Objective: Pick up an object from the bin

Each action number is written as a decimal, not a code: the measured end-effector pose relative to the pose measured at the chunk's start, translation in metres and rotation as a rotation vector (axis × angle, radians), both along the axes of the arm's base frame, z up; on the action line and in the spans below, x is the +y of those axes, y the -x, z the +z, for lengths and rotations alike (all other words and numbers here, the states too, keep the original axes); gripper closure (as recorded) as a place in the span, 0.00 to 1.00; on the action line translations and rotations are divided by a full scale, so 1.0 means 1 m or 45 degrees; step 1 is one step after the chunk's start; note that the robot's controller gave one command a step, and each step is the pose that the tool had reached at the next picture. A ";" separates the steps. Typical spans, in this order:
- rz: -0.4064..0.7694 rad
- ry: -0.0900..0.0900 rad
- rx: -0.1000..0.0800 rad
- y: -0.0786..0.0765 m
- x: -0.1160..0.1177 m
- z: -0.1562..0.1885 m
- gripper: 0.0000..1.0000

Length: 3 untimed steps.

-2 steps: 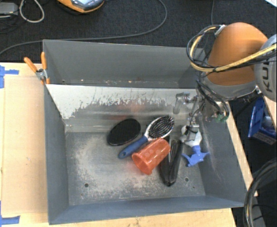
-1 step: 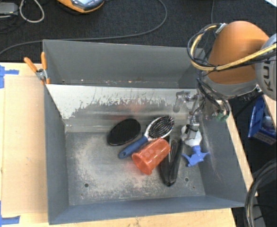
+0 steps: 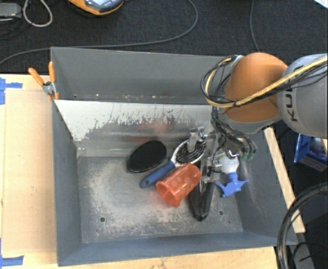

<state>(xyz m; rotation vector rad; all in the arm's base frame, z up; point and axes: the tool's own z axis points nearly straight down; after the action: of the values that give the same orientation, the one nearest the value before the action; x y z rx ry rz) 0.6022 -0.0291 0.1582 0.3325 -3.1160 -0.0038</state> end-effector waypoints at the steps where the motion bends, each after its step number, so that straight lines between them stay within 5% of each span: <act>1: 0.096 0.001 -0.011 -0.002 0.008 0.001 0.00; 2: 0.232 -0.003 -0.003 -0.004 -0.001 -0.048 0.00; 3: 0.368 0.000 -0.030 -0.014 -0.010 -0.078 0.00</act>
Offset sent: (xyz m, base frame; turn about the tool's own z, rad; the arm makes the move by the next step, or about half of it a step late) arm 0.0036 -0.0024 -0.0483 -0.1838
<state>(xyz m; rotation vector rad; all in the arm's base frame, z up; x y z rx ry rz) 0.6158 -0.0392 0.0804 0.7839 -3.0581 0.0014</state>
